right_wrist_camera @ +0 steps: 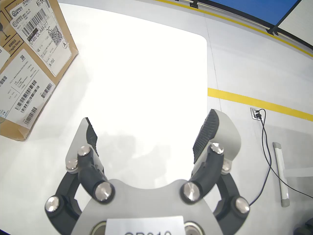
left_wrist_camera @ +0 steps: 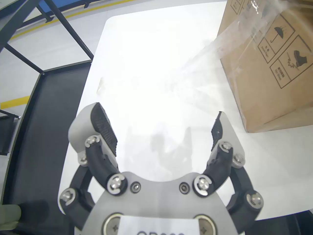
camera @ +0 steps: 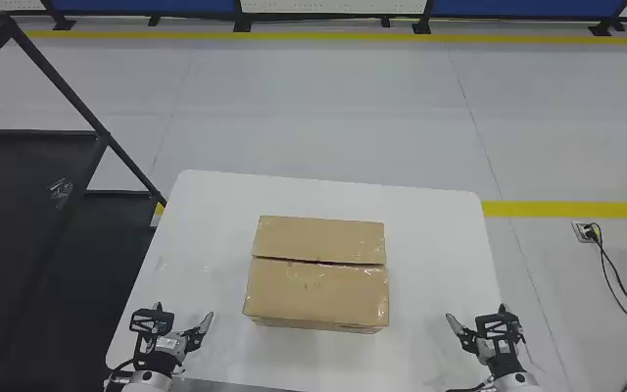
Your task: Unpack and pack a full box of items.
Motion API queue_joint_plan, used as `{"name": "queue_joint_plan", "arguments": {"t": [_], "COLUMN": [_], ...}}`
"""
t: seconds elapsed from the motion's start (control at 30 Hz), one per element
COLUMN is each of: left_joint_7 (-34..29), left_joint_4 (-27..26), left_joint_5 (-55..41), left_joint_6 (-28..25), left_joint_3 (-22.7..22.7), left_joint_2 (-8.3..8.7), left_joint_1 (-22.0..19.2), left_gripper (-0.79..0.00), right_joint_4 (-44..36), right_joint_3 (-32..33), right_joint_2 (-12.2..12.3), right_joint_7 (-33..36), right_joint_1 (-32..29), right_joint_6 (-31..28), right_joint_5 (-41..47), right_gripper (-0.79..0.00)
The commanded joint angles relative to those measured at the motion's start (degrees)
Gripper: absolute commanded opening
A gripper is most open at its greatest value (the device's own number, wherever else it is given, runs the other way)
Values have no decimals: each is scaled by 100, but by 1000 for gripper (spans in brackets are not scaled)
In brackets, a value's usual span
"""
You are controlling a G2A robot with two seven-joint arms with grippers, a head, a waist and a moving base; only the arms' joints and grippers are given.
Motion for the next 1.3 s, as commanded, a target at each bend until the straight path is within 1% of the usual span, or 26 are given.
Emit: {"name": "queue_joint_plan", "arguments": {"t": [0.0,0.73,0.77,0.83,0.93,1.03,1.1,1.2,1.27], "left_joint_7": [0,0,0,-18,62,234,356,436,376], "left_joint_4": [0,0,-2,-38,-124,-206,-286,-393,-490], "left_joint_5": [0,0,-24,-165,-298,-482,-780,-1341,-1653], "left_joint_6": [0,0,-13,-158,-186,-450,-658,-1120,-1575], "left_joint_3": [0,0,6,19,-28,-154,-273,-510,-659], "left_joint_2": [0,0,-2,-6,-17,-10,-9,3,24], "left_joint_1": [0,0,-1,-7,-38,-115,-157,-198,-196], "left_gripper": [0,-1,0,0,0,0,0,0,0], "right_joint_4": [0,0,-35,-150,-491,-960,-1252,-1665,-1945], "right_joint_3": [0,0,-34,-93,-34,40,76,77,19], "right_joint_2": [0,0,1,19,39,57,62,58,49], "right_joint_7": [0,0,-10,6,114,288,436,737,947], "right_joint_1": [0,0,-5,-63,-184,-328,-379,-329,-280], "right_joint_6": [0,0,-85,-530,-1086,-1578,-1805,-1878,-1815], "right_joint_5": [0,0,-14,-65,181,522,844,1311,1562], "right_gripper": [0,0,0,0,0,0,0,0,0]}}
